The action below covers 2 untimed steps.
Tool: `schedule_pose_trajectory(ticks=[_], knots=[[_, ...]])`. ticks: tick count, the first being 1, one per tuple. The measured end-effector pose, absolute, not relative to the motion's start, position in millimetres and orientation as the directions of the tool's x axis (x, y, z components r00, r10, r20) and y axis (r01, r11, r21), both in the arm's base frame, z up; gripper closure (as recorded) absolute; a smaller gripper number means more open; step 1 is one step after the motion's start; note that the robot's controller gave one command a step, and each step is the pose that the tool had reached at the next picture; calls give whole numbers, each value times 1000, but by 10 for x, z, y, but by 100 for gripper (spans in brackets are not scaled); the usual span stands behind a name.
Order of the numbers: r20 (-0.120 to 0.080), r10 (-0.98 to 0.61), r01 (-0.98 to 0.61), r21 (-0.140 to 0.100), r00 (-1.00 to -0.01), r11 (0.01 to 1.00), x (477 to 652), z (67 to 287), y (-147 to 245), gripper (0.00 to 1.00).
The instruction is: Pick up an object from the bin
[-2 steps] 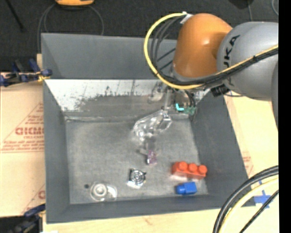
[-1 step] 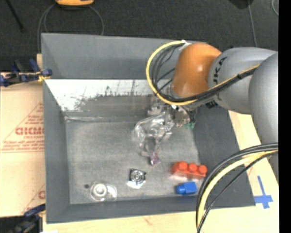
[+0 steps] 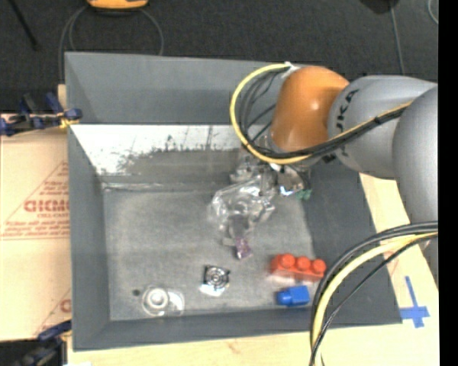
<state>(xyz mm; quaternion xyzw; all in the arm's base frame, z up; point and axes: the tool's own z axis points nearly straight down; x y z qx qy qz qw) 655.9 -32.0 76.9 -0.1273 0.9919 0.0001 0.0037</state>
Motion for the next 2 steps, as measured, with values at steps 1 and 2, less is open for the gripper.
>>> schedule_pose_trajectory(ticks=[1,2], knots=[[-9,-250,-250,-1,-968,968,6580,791,-324,0],[-9,-247,-247,0,-969,969,6598,806,-329,0]])
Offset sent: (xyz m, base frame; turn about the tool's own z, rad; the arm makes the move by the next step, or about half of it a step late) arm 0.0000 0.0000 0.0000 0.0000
